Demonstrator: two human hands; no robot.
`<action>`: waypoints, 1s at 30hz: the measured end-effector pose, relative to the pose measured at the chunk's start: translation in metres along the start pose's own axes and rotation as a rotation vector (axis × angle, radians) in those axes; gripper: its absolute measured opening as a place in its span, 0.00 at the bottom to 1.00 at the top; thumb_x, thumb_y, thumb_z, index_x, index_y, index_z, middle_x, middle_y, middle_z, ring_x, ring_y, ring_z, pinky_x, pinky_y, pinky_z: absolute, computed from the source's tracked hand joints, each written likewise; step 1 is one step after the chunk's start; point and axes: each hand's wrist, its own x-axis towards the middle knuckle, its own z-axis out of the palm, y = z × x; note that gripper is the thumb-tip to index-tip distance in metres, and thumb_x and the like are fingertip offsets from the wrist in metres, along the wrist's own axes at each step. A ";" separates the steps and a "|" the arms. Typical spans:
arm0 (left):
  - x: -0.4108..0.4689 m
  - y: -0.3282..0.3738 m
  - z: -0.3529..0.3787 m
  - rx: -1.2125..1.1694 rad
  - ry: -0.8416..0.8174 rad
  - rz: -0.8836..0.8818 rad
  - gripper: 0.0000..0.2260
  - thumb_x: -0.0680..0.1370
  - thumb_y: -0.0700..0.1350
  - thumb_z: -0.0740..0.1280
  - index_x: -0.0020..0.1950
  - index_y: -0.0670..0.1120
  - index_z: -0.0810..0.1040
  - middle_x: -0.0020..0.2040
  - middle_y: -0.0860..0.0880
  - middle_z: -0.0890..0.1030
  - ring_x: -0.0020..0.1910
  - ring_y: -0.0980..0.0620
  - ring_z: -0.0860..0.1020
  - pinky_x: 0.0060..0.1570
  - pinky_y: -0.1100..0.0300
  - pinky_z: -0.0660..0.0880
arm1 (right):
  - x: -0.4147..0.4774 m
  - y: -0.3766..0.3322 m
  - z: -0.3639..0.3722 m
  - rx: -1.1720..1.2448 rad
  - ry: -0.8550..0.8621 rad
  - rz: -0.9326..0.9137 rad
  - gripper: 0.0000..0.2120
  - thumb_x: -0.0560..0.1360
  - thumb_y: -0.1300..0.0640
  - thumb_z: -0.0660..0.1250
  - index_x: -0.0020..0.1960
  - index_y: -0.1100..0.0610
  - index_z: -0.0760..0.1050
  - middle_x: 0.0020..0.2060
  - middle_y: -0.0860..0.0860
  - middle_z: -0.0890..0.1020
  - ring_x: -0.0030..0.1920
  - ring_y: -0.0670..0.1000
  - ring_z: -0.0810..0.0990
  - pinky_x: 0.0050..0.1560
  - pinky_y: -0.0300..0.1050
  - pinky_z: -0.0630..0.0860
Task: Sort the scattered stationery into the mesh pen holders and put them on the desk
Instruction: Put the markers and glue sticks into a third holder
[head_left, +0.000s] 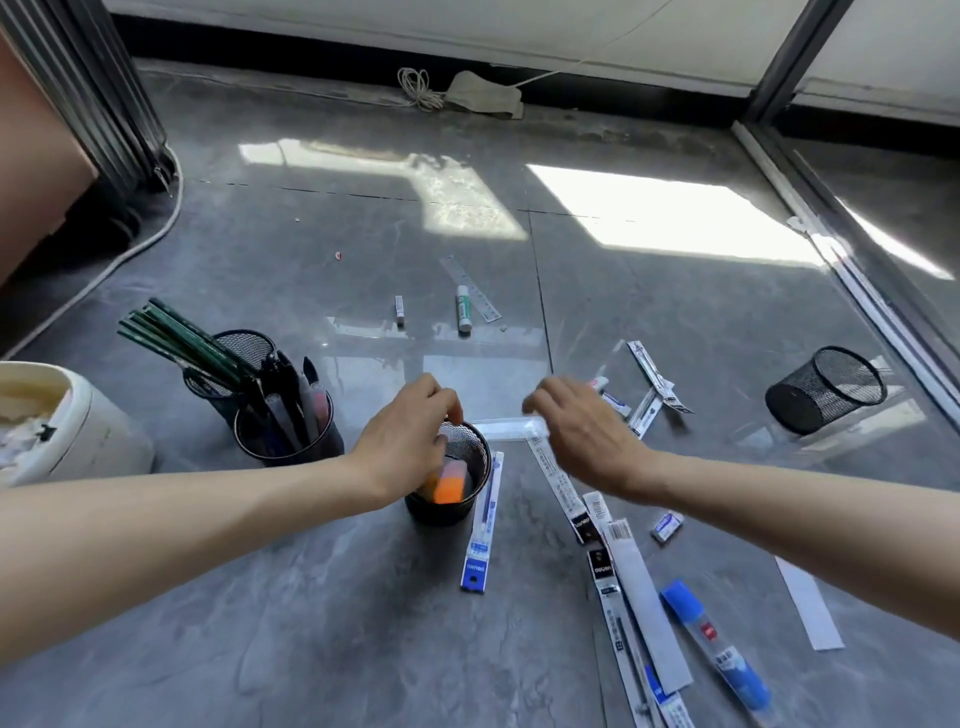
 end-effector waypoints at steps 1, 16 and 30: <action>0.000 0.001 0.003 0.008 -0.002 0.008 0.12 0.71 0.35 0.63 0.52 0.45 0.75 0.52 0.49 0.70 0.53 0.50 0.70 0.48 0.53 0.71 | 0.001 0.015 0.005 -0.050 -0.071 0.083 0.19 0.64 0.73 0.61 0.53 0.59 0.72 0.42 0.58 0.76 0.41 0.59 0.75 0.41 0.48 0.69; 0.078 0.014 0.017 -0.111 -0.010 -0.230 0.13 0.73 0.33 0.57 0.46 0.44 0.78 0.52 0.47 0.75 0.52 0.46 0.74 0.53 0.53 0.73 | 0.014 0.080 0.044 -0.443 -0.412 0.073 0.06 0.62 0.54 0.63 0.34 0.57 0.75 0.27 0.53 0.78 0.28 0.55 0.77 0.35 0.43 0.76; 0.205 -0.021 0.049 0.043 -0.143 -0.385 0.19 0.79 0.42 0.56 0.69 0.51 0.68 0.69 0.41 0.57 0.69 0.40 0.54 0.67 0.50 0.59 | 0.021 0.070 0.046 0.386 -0.285 0.750 0.05 0.75 0.54 0.60 0.41 0.53 0.69 0.35 0.51 0.76 0.41 0.58 0.73 0.35 0.45 0.65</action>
